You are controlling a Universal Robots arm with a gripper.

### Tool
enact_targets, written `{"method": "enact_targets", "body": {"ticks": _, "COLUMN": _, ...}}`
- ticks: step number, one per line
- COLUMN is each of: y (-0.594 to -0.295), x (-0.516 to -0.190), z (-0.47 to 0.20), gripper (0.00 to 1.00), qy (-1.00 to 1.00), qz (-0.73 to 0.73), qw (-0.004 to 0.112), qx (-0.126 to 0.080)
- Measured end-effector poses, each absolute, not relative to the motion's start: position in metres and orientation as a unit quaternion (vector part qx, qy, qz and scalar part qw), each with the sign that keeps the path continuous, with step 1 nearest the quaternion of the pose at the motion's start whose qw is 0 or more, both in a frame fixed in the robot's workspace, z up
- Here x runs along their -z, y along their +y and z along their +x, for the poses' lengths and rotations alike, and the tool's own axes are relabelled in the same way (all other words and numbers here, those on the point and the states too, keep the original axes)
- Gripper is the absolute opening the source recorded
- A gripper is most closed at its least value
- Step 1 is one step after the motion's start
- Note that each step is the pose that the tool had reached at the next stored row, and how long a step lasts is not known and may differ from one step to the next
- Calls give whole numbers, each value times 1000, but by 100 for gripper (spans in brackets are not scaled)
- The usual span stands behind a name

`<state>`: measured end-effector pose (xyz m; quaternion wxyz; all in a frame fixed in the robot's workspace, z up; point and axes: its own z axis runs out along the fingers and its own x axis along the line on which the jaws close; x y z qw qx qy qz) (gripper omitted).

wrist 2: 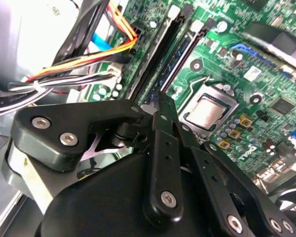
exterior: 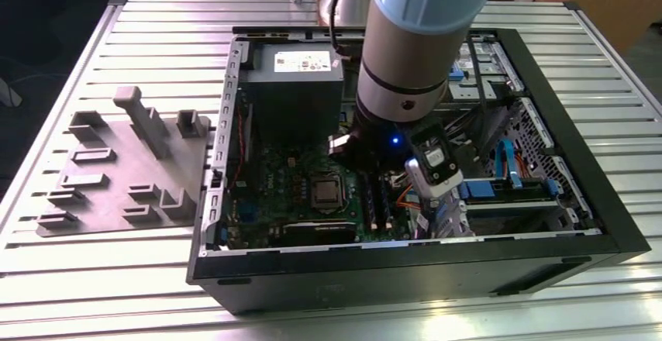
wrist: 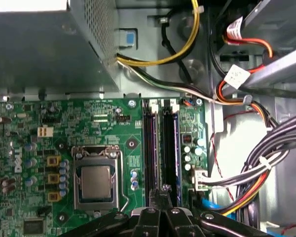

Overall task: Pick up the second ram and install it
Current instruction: 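Press down the second ram until it locks into place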

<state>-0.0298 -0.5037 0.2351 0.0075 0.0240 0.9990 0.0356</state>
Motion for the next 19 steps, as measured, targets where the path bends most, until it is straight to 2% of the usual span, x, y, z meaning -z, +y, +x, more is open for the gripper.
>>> {"method": "enact_targets", "body": {"ticks": 11, "y": -503, "x": -254, "z": -30, "gripper": 10, "qy": 999, "qz": 24, "qw": 7, "qx": -36}}
{"method": "enact_targets", "body": {"ticks": 19, "y": -503, "x": -255, "z": -30, "gripper": 10, "qy": 999, "qz": 24, "qw": 7, "qx": -36}}
